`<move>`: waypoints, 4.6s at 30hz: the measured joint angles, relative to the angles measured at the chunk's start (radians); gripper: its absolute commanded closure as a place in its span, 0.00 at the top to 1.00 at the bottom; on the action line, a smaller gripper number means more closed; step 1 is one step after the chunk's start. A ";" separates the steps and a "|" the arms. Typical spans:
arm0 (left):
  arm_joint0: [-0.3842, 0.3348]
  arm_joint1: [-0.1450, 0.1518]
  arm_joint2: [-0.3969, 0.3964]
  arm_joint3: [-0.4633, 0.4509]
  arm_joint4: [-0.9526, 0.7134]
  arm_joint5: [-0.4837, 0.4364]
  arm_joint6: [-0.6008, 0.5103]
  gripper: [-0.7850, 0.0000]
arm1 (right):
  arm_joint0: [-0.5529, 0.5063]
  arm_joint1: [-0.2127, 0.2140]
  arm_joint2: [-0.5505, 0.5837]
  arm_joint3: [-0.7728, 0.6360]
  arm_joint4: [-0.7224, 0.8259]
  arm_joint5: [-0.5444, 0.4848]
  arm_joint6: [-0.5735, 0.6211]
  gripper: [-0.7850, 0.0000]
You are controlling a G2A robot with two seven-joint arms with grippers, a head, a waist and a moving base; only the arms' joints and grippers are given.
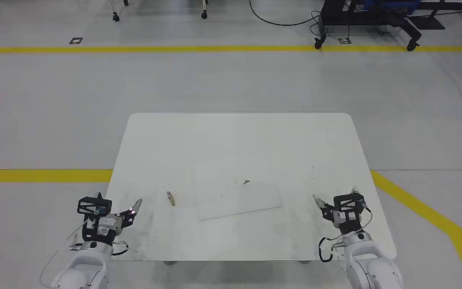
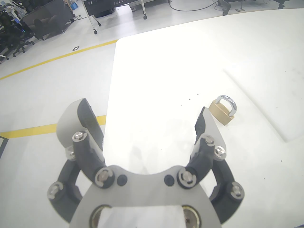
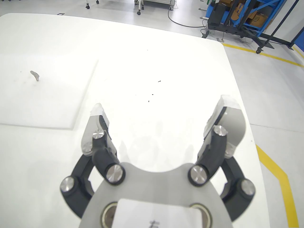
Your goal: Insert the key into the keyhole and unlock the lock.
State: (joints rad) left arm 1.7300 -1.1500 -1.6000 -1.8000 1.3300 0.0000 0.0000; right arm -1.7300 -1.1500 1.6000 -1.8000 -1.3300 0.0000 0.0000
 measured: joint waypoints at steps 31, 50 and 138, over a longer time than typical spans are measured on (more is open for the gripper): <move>0.000 0.000 0.000 0.000 0.000 0.000 0.000 1.00 | 0.921 -0.078 -0.615 0.574 0.277 -0.747 0.674 0.56; 0.000 0.000 0.000 0.000 0.000 0.000 0.000 1.00 | 1.025 -0.115 -0.739 0.703 0.221 -0.695 0.710 0.00; -0.522 0.001 0.319 0.389 -2.070 -0.453 -1.111 0.83 | 0.550 0.018 -0.389 0.275 1.496 -0.389 0.829 0.00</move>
State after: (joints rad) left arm 1.2078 -1.1487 -1.2811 -1.4110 -0.7404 -0.4533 -1.1114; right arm -1.1799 -1.1321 1.2107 -1.5247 0.1662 -0.3886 0.8288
